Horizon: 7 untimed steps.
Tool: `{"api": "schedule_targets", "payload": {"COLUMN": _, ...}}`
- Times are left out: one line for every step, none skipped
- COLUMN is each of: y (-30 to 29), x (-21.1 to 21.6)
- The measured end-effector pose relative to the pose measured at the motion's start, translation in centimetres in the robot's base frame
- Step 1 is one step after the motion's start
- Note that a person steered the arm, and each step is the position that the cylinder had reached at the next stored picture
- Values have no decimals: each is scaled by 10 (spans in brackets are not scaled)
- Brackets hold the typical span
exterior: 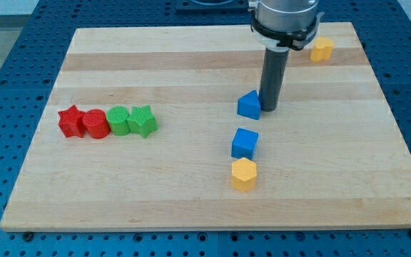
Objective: Push blue triangle towards blue cube
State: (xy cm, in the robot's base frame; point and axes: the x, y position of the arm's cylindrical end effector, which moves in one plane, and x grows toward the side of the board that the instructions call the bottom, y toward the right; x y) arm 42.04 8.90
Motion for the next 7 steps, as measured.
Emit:
{"api": "schedule_targets", "payload": {"y": 13, "x": -2}}
{"api": "schedule_targets", "payload": {"y": 23, "x": -57}}
{"api": "schedule_targets", "payload": {"y": 23, "x": -100}}
{"api": "schedule_targets", "payload": {"y": 10, "x": -67}}
{"api": "schedule_targets", "payload": {"y": 9, "x": -45}}
{"api": "schedule_targets", "payload": {"y": 5, "x": -29}}
{"api": "schedule_targets", "payload": {"y": -1, "x": -26}}
